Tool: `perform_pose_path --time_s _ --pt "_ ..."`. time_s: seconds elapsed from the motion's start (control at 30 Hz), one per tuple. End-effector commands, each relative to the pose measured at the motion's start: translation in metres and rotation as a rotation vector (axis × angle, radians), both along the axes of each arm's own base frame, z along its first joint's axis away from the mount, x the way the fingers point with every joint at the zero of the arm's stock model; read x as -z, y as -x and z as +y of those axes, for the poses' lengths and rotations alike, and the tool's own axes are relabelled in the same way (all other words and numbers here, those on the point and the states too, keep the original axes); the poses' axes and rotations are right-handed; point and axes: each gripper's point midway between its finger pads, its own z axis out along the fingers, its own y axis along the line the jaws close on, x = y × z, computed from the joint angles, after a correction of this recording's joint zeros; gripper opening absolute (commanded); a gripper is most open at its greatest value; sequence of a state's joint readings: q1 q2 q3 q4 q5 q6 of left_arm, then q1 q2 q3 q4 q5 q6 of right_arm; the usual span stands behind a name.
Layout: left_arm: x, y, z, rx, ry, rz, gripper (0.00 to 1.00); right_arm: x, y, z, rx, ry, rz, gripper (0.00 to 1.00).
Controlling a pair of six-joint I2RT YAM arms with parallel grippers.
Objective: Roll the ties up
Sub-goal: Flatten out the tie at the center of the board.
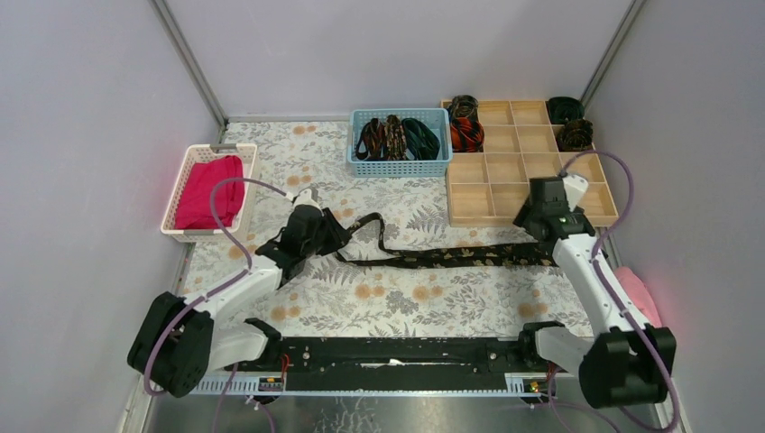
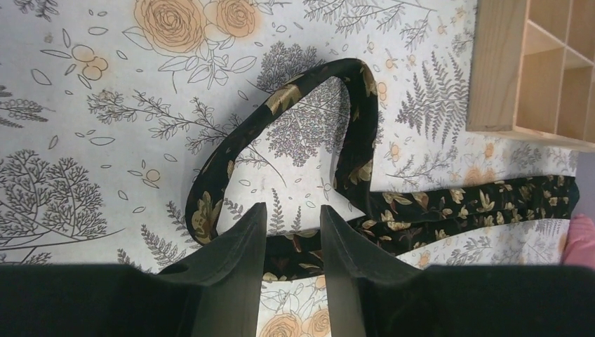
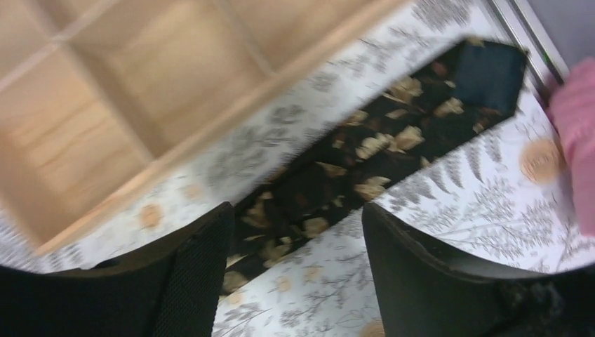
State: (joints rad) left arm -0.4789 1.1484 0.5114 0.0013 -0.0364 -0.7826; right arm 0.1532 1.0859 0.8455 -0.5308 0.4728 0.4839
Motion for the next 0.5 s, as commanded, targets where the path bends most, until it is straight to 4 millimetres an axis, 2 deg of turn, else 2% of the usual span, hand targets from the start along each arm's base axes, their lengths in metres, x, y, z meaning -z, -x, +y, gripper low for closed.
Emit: perform_pose_path --time_s 0.0,0.1,0.23,0.47 --pt "-0.009 -0.015 -0.015 0.039 0.029 -0.043 0.41 0.049 0.018 -0.016 0.040 -0.120 0.151 0.71" --pt "-0.003 -0.011 -0.022 0.068 0.054 -0.014 0.40 0.066 0.021 -0.023 0.097 -0.136 0.196 0.70" --pt "0.004 -0.009 -0.014 0.043 0.020 -0.002 0.40 0.068 0.022 -0.034 0.148 -0.101 0.186 0.71" --pt "-0.004 -0.007 -0.007 0.024 -0.003 -0.014 0.40 0.078 0.021 -0.068 0.265 -0.097 0.182 0.73"
